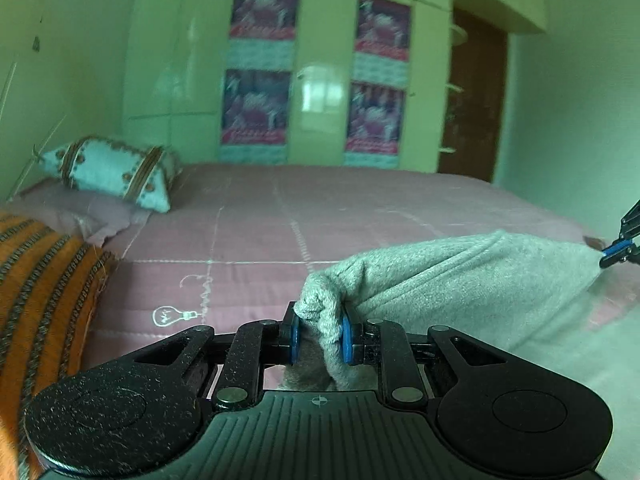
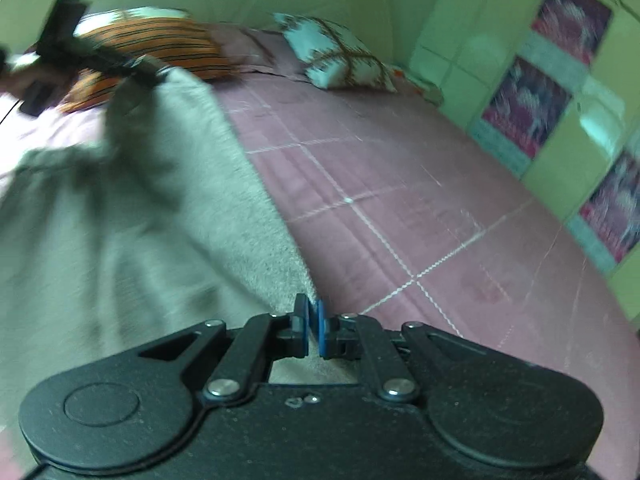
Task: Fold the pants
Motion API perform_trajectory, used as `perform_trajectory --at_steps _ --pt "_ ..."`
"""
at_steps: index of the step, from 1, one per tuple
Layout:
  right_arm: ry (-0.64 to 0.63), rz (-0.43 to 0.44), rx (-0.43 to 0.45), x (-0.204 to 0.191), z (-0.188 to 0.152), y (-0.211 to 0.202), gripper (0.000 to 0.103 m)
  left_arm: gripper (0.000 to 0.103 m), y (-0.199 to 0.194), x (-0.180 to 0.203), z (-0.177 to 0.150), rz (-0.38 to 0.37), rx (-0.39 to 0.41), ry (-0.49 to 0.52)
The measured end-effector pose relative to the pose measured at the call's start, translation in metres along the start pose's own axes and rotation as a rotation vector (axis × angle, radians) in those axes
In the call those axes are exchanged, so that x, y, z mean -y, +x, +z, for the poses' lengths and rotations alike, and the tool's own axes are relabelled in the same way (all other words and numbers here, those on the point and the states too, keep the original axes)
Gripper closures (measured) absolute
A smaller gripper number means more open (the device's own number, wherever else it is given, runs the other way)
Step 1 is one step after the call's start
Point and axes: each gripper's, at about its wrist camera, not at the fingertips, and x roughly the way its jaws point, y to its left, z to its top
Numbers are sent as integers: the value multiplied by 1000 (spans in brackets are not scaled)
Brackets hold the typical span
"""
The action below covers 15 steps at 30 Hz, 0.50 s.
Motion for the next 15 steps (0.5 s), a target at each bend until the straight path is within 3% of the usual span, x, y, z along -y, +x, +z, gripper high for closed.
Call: perform_trajectory --at_steps 4,5,6,7,8,9,11,15 --pt "-64 -23 -9 -61 -21 -37 103 80 -49 23 -23 -11 -39 64" --pt "-81 -31 -14 -78 -29 -43 103 75 -61 28 -34 -3 -57 63" --pt "-91 -38 -17 -95 -39 -46 102 60 -71 31 -46 11 -74 36" --pt "-101 -53 -15 -112 -50 -50 97 54 -82 33 -64 35 -114 -10" --pt "-87 -72 -29 -128 -62 -52 79 46 -92 34 -80 58 -131 -70" --pt "-41 -82 -42 -138 -74 -55 67 45 -102 34 -97 82 -147 -143" --pt "112 -71 -23 -147 -94 -66 66 45 -120 37 -123 199 -203 -256" --pt "402 -118 16 -136 -119 -80 66 45 -161 46 -153 193 -148 -541"
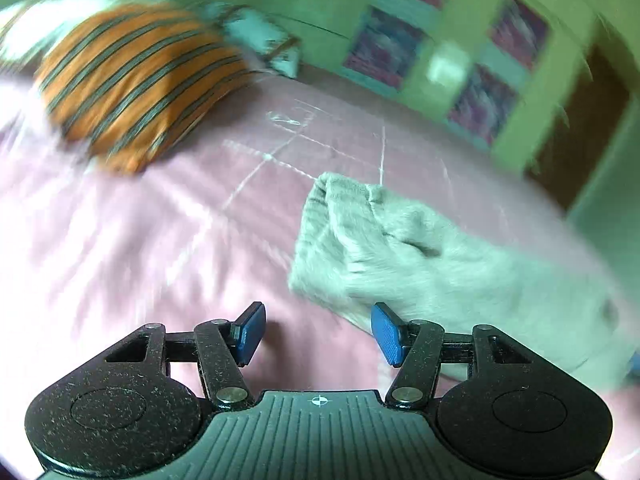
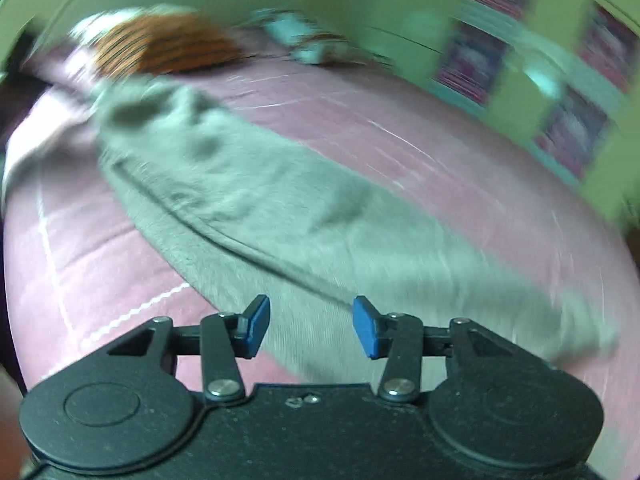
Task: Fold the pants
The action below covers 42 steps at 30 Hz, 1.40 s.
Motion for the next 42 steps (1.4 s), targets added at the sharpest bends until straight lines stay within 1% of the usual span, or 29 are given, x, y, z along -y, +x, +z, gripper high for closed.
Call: perform_trajectory --at_steps 1,3,6,7,9,14,15,16,17,18,19,20,21,22,23,25,27,28,29,30,31,32,33,34,35,36,37,40,42 --pt "91 -8 12 10 -1 -2 66 45 -8 -1 -5 -36 19 -72" --pt "266 -7 31 28 -3 -3 67 45 -12 3 -9 -90 40 -179" --pt "540 35 36 62 -6 10 66 45 4 13 -10 -126 11 -287" --pt "615 49 27 72 -7 18 66 45 18 22 -9 -122 0 -293" --pt "762 79 9 90 -11 35 66 45 30 30 -6 -136 -13 -299" --pt "980 136 -49 105 -26 79 65 46 55 35 -1 -109 -85 -328" --pt "1015 148 -56 104 -31 86 65 50 58 35 0 -109 -90 -339" --pt "1049 161 -54 108 -33 93 65 57 59 35 1 -107 -91 -348" --pt "1076 170 -46 110 -33 99 65 76 63 35 3 -91 -94 -342" --pt "1094 178 -40 111 -32 103 69 76 66 36 7 -84 -100 -336" --pt "1101 179 -42 112 -31 107 78 77 67 36 10 -88 -104 -335" --pt "1095 179 -50 113 -28 111 103 78 67 38 14 -93 -110 -325" --pt "1079 176 -51 113 -24 112 103 78 69 41 22 -98 -119 -306" --pt "1043 170 -19 113 -15 105 103 79 69 44 32 -116 -123 -295" --pt "1004 171 41 112 -5 92 103 79 64 47 42 -139 -110 -284" --pt "935 176 165 107 13 49 103 79 50 59 69 -175 -41 -227" --pt "845 184 278 98 25 12 103 79 33 59 89 -229 34 -238" --pt "804 191 321 92 29 -3 103 79 28 58 93 -241 56 -235" --pt "772 196 338 82 25 -12 103 79 27 56 92 -224 57 -220" --pt "740 189 327 72 19 -12 103 79 33 54 85 -184 21 -204" --pt "693 164 288 60 8 -5 103 79 48 48 72 -118 -75 -196" --pt "656 131 190 49 -7 14 103 80 63 40 55 -64 -177 -198" --pt "690 120 70 48 -24 35 103 80 72 35 36 -34 -233 -174" --pt "761 134 -40 49 -44 55 103 80 68 32 28 -49 -205 -162" --pt "813 157 -66 51 -63 63 103 80 63 27 24 -75 -186 -206" --pt "826 170 -38 51 -69 62 103 80 61 23 23 -89 -182 -250" --pt "827 173 -30 51 -71 60 103 80 62 22 23 -94 -184 -255" --pt "819 161 -33 53 -66 62 103 80 65 29 29 -82 -196 -237" --pt "839 149 -43 56 -66 63 103 80 68 38 38 -66 -200 -208"
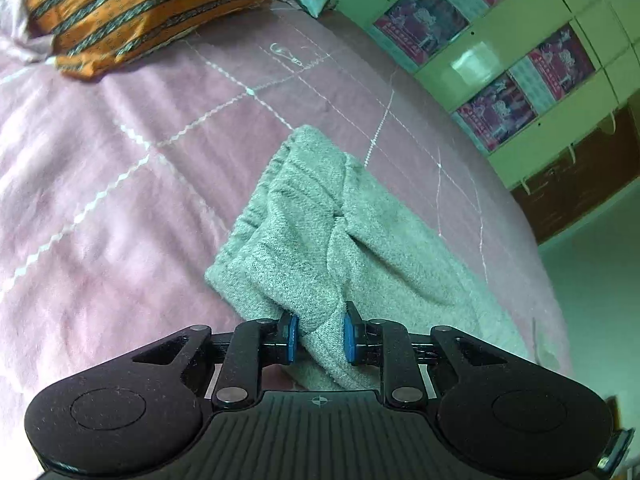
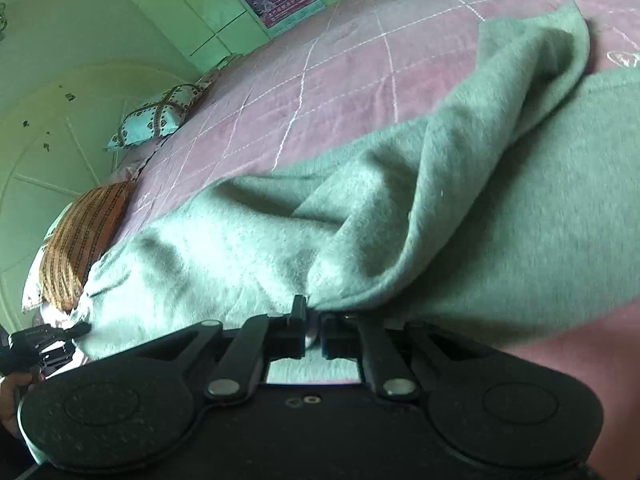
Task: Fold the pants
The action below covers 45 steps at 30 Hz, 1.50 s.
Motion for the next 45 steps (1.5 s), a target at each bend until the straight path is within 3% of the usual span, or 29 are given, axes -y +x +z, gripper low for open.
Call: perform_trajectory --at_steps 2,5,6,8,9,11,12,14,18,20,23,28,32,35,37,38,42,45 --pt "10 -7 -18 -1 3 2 103 80 1 7 3 21 13 48" --pt "-72 51 74 -28 12 -26 103 80 -24 20 7 -56 143 123" --pt "-90 66 104 -32 16 -32 103 80 -25 23 6 -44 148 135" --pt "-90 68 136 -31 9 -38 103 80 -2 20 4 102 9 159" --pt "-104 33 85 -28 4 -27 103 80 1 17 -1 108 -1 173" --pt "-65 -25 -54 -13 -4 3 103 79 -7 21 -5 94 38 167" --pt "-16 9 -26 -5 -5 -3 103 75 -16 22 -7 90 58 153" --pt "31 34 21 2 -7 -19 90 69 -31 27 -19 117 93 154" --pt "32 37 109 19 -11 -55 90 65 -53 53 -51 201 168 196" --pt "29 -6 166 30 -11 -73 90 63 -56 70 -67 243 199 237" --pt "46 -51 211 43 3 -86 90 42 -31 111 -92 267 172 323" --pt "-22 -133 224 32 28 -74 90 40 7 165 -121 339 139 441" --pt "-103 -199 222 19 49 -57 88 27 30 174 -140 418 86 560" --pt "-182 -311 172 9 54 -34 70 25 25 176 -149 421 101 603" --pt "-238 -364 145 8 50 -25 80 25 21 175 -147 404 89 589" --pt "-241 -388 132 10 48 -25 102 25 19 175 -147 398 85 586" --pt "-132 -405 181 29 23 -65 103 24 21 171 -148 382 93 585" --pt "-65 -428 130 50 -12 -89 103 24 23 169 -149 374 105 578"
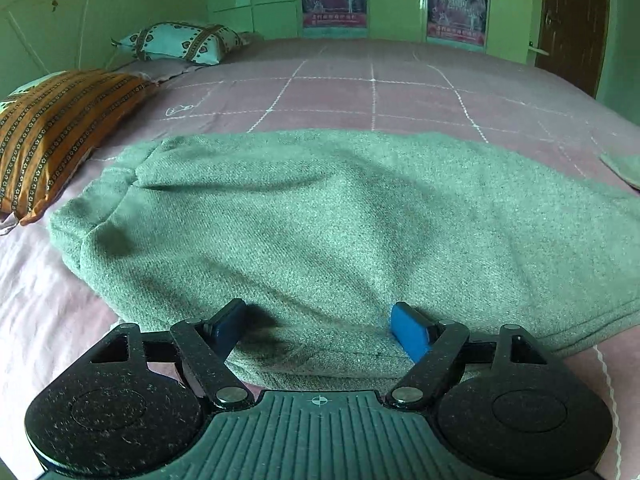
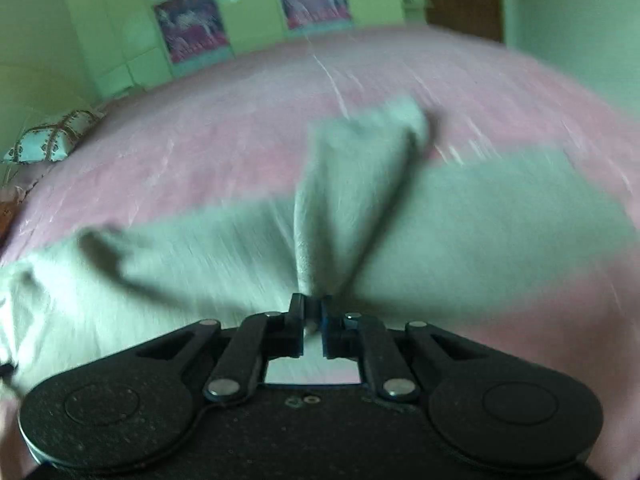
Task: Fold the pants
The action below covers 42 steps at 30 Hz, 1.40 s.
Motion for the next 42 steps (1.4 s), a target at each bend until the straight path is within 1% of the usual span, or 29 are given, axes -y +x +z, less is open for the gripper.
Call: perform_trajectory --at_steps 1,2,3,4,5,6,7,9,11,12,13,14,16,18,20,21,23,25,26,27,31,33,34,35,36,37,38,40,42 --pt "9 -19 -5 8 -7 -5 103 24 0 1 -1 0 4 0" --pt "25 -14 16 16 -10 -13 103 24 1 0 -1 0 7 2" --pt "38 -2 57 21 -8 -21 95 23 1 1 -2 0 9 3" --pt "44 10 102 23 -3 -29 89 23 2 0 -2 -1 10 1" --pt "38 24 138 22 7 -32 89 23 3 -1 -1 -2 10 -1" --pt "24 28 148 17 18 -31 87 23 3 -1 -1 -3 10 -2" --pt "1 34 150 12 30 -25 85 23 3 -1 -1 -3 10 -2" --pt "-80 22 128 -5 52 -4 70 23 2 -1 -1 -8 7 -1" --pt "-168 -7 106 -19 64 16 64 22 1 -2 -1 -14 5 -1" --pt "-214 -49 82 -25 68 28 68 22 1 -3 -1 -17 3 1" --pt "-240 -87 62 -28 66 33 75 22 1 -3 -1 -22 2 0" --pt "-220 -107 49 -23 66 36 103 22 1 -3 -1 -25 2 -1" --pt "-99 -77 47 -3 62 28 103 22 1 -4 -1 -27 6 -4" --pt "14 -69 65 25 46 8 103 21 1 -3 -2 -25 12 -3" --pt "149 -21 29 54 25 -1 103 21 1 -2 -3 -22 16 -7" --pt "188 8 16 64 15 -3 103 21 1 -2 -3 -20 18 -10" --pt "182 58 31 72 7 -11 103 21 1 -1 -4 -17 19 -8" --pt "129 43 85 66 12 -24 88 21 1 -1 -4 -17 18 -10" --pt "70 18 128 58 16 -30 79 21 1 -1 -4 -16 18 -10" --pt "14 10 154 50 21 -33 78 21 1 0 -4 -14 19 -9" --pt "-255 -50 173 12 43 -13 80 20 1 1 -3 -10 16 -9" --pt "-412 -155 151 -10 54 8 81 20 1 0 -3 -15 13 -8" --pt "-471 -200 129 -16 59 18 89 20 1 -1 -3 -18 12 -8" --pt "-493 -203 102 -19 66 25 103 20 1 -1 -3 -21 11 -6" --pt "-470 -186 112 -18 76 23 103 20 1 -2 -2 -24 10 -5" --pt "-430 -158 157 -14 85 12 103 20 0 -2 -3 -26 10 -6" --pt "-359 -120 244 -5 95 -8 103 20 0 -2 -3 -27 11 -5" --pt "-156 -42 375 28 105 -50 103 20 1 -1 -4 -26 17 -4" --pt "74 13 433 75 91 -75 103 19 0 -1 -5 -29 23 -16"
